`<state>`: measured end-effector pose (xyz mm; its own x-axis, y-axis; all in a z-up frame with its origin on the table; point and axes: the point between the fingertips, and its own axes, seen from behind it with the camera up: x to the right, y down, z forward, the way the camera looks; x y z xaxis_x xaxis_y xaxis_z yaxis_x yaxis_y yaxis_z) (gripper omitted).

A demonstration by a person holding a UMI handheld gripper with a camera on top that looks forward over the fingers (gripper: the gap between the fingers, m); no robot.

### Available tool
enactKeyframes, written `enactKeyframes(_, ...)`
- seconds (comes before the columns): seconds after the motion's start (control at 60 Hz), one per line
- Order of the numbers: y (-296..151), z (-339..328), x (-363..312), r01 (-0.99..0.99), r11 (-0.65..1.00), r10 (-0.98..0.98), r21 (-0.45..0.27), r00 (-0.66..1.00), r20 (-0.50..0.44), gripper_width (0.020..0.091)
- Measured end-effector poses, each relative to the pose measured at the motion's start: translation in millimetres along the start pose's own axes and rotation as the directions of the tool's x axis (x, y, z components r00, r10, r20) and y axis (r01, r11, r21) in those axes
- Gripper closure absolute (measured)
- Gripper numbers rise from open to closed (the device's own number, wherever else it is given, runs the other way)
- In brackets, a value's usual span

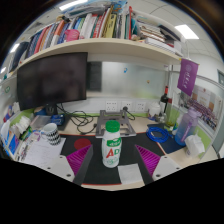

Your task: Pour water

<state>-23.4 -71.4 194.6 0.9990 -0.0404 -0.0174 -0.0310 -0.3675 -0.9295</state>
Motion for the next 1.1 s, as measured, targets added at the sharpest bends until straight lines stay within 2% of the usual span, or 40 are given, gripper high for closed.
enactKeyframes(0.1,12.0,39.0,3.0,0.008,0.998,-0.009,0.064,1.000,0.015,0.0249)
enactKeyframes(0.167,21.2,62.3,0.6,-0.002,0.998,-0.001,0.070,0.999,0.036,0.0247)
enactKeyframes(0.35,17.2,110.3,-5.4,0.022,0.987,-0.033,0.157,0.997,0.068,0.0254)
enactKeyframes(0.417,17.5,122.0,-9.4,0.026,0.983,-0.041,0.184,0.996,0.081,0.0323)
enactKeyframes(0.467,21.8,129.4,-13.6,0.028,0.982,-0.046,0.188,0.995,0.093,0.0450)
enactKeyframes(0.5,22.9,133.4,-13.0,0.031,0.980,-0.050,0.197,0.995,0.090,0.0503)
enactKeyframes(0.55,18.7,136.0,-11.7,0.025,0.973,-0.046,0.228,0.995,0.085,0.0533)
enactKeyframes(0.617,18.8,137.6,-11.7,0.007,0.973,-0.029,0.229,0.995,0.093,0.0575)
enactKeyframes(0.75,16.4,137.1,-10.7,0.005,0.965,-0.031,0.261,0.995,0.097,0.0701)
enactKeyframes(0.867,14.9,139.3,-13.5,0.036,0.964,-0.062,0.264,0.994,0.091,0.0718)
enactKeyframes(0.967,13.7,142.4,-19.0,0.074,0.971,-0.096,0.226,0.992,0.085,0.0719)
enactKeyframes(1.1,-19.7,147.9,-37.7,0.209,0.959,-0.218,0.194,0.976,0.029,0.0719)
